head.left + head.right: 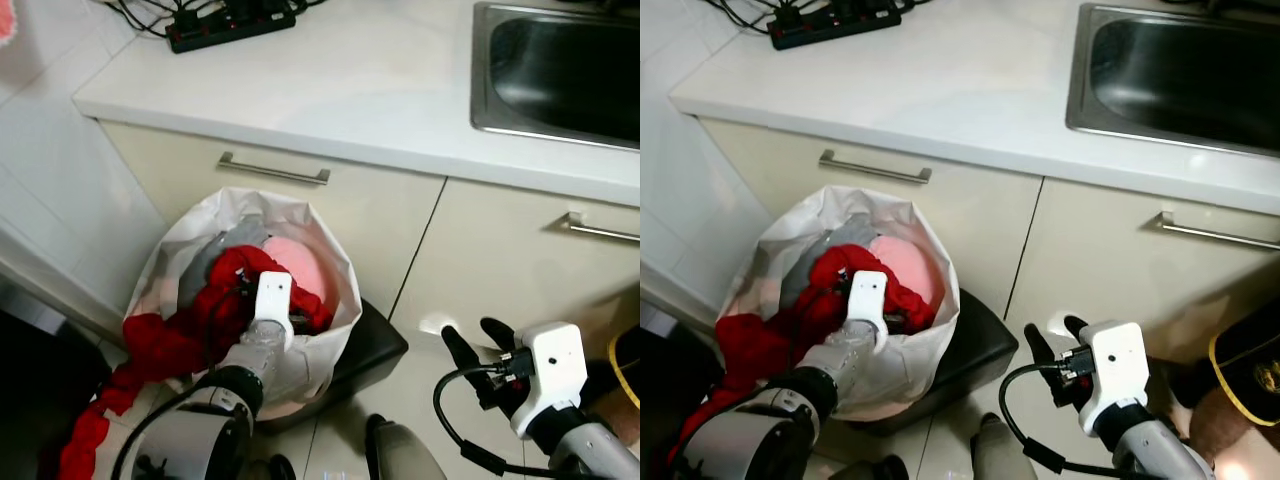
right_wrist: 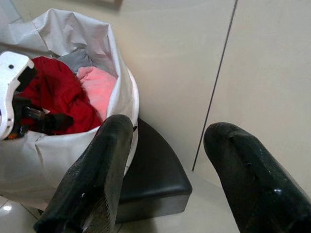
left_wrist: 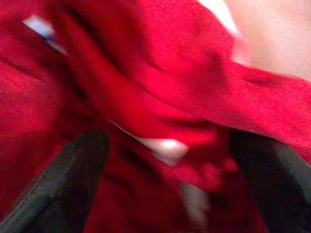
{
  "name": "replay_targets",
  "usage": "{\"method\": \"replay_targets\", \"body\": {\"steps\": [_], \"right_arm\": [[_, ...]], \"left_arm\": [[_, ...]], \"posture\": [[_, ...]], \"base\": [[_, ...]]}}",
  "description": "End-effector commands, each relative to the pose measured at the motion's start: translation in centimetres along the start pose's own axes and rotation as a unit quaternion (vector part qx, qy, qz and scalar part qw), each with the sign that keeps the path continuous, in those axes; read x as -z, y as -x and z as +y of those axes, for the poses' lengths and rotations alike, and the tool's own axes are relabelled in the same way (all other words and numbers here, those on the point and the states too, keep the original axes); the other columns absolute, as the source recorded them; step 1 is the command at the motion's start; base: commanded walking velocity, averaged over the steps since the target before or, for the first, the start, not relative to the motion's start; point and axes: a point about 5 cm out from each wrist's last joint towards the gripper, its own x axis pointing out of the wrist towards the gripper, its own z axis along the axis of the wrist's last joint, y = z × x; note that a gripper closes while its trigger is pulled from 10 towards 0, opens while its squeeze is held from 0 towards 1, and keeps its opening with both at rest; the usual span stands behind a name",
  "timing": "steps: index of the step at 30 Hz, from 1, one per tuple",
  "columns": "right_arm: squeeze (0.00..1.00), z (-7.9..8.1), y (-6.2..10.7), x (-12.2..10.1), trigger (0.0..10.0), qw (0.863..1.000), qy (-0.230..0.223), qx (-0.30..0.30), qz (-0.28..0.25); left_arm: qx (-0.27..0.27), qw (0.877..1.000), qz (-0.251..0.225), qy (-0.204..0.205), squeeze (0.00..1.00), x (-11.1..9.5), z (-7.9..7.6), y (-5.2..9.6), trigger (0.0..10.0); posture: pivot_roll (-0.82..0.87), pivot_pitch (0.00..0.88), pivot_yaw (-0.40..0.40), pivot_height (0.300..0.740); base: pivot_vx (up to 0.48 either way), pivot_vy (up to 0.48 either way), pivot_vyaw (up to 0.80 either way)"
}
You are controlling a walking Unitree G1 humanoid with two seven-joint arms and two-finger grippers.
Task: Clothes washing
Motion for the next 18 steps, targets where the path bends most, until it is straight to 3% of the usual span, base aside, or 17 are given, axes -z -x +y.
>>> {"method": "replay_targets", "body": {"steps": [1, 4, 5, 7, 11, 18], "right_arm": [[0.00, -0.1, 0.4, 0.0, 10.0, 1.000, -0.002, 0.002, 0.007], [0.00, -0.1, 0.5, -0.1, 10.0, 1.000, -0.004, 0.004, 0.008], [0.00, 0.2, 0.4, -0.2, 10.0, 1.000, -0.011, -0.002, 0.005], [0.00, 0.6, 0.5, -0.4, 10.0, 1.000, -0.015, -0.022, 0.003], [0.00, 1.9, 1.5, 0.1, 10.0, 0.994, -0.028, -0.101, 0.029], [0.00, 1.0, 1.9, 1.2, 10.0, 0.993, -0.028, -0.096, 0.058]], "left_arm": [[-0.025, 0.999, -0.008, -0.028, 0.00, 0.1, 0.8, -0.1, 10.0], [-0.045, 0.998, -0.026, -0.047, 0.00, -0.3, 1.3, -0.1, 10.0], [-0.051, 0.997, -0.031, -0.044, 0.00, -0.3, 1.5, -0.1, 0.6], [-0.053, 0.997, -0.030, -0.040, 0.00, -0.3, 1.6, -0.1, 0.0], [-0.059, 0.997, -0.033, -0.044, 0.00, -0.7, 1.7, -0.1, 0.0], [-0.032, 0.999, -0.018, 0.003, 0.00, -0.7, 0.8, -0.1, 0.0]], "posture": [[-0.42, 0.204, 0.076, 0.740], [-0.42, 0.212, 0.074, 0.740], [-0.42, 0.217, 0.070, 0.740], [-0.42, 0.220, 0.069, 0.740], [-0.42, 0.232, 0.062, 0.740], [-0.43, 0.255, 0.059, 0.740]], "base": [[0.000, 0.000, 0.00], [0.000, 0.000, 0.00], [0.000, 0.000, 0.00], [0.000, 0.000, 0.00], [0.000, 0.000, 0.00], [0.000, 0.000, 0.00]]}}
